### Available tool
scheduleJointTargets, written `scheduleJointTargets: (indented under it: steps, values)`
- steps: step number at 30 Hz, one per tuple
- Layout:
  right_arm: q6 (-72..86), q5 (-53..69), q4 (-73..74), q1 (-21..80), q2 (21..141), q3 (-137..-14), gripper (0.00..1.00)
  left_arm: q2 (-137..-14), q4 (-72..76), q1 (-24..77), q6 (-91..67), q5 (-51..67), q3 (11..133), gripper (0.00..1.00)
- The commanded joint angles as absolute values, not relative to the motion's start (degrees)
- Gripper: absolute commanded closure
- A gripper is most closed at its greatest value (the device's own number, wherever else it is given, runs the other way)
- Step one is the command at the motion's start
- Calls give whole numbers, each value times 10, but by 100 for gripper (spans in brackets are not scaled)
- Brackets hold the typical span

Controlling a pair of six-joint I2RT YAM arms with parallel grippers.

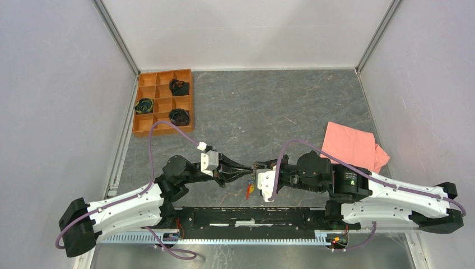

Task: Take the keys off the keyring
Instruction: Remove the key from the keyring.

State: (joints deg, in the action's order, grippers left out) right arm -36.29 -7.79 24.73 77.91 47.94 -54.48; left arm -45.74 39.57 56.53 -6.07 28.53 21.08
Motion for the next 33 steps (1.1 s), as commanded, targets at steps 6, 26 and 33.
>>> scheduleJointTargets:
  steps: [6,26,33]
  values:
    - [-349,-93,205,783,470,-574,99,-453,378,580,-46,254,216,98]
    - [-330,-118,232,785,527,-604,99,-458,270,634,58,189,257,98]
    - [-325,-160,237,786,519,-600,99,-443,270,636,58,182,247,98]
